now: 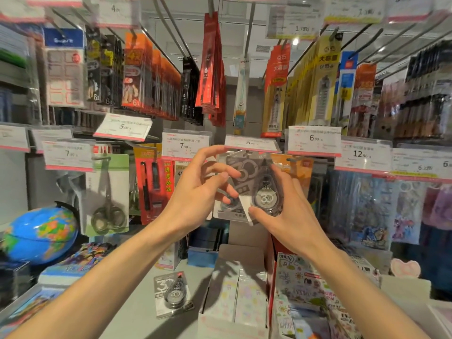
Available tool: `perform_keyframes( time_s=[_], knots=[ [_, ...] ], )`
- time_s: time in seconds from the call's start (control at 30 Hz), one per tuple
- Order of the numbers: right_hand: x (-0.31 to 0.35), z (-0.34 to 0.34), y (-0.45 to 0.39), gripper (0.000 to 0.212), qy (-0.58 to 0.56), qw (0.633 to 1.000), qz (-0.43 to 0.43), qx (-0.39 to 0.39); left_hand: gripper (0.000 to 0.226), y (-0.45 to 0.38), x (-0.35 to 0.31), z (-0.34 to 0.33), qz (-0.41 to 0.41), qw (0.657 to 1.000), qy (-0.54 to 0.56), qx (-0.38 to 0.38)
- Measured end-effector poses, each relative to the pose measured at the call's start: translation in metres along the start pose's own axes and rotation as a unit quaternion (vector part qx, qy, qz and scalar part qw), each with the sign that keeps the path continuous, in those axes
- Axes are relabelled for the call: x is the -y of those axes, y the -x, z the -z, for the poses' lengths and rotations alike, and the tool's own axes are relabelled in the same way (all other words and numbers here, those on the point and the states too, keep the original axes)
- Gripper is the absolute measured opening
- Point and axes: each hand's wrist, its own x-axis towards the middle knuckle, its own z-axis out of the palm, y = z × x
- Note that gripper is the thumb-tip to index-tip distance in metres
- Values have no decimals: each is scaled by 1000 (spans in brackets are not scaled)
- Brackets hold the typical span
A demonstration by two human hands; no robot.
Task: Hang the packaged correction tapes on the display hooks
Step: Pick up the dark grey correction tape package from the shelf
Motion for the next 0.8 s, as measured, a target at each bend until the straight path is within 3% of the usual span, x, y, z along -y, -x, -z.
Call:
perform_keyframes(
  time_s=[0.33,0.5,0.6,0.8],
  knots=[
    [-2,-9,-5,102,38,998,-38,31,41,5,15,2,17,1000,-25,9],
    [-2,-10,-3,102,58,997,-37,39,36,16,46,-1,55,990,-129,-1],
    [-2,-10,-2,94,60,997,-26,35,36,19,65,-5,69,977,-202,-1],
    [-4,-11,8,59,114,991,2,67,47,14,80,-11,66,981,-180,-30]
  ],
)
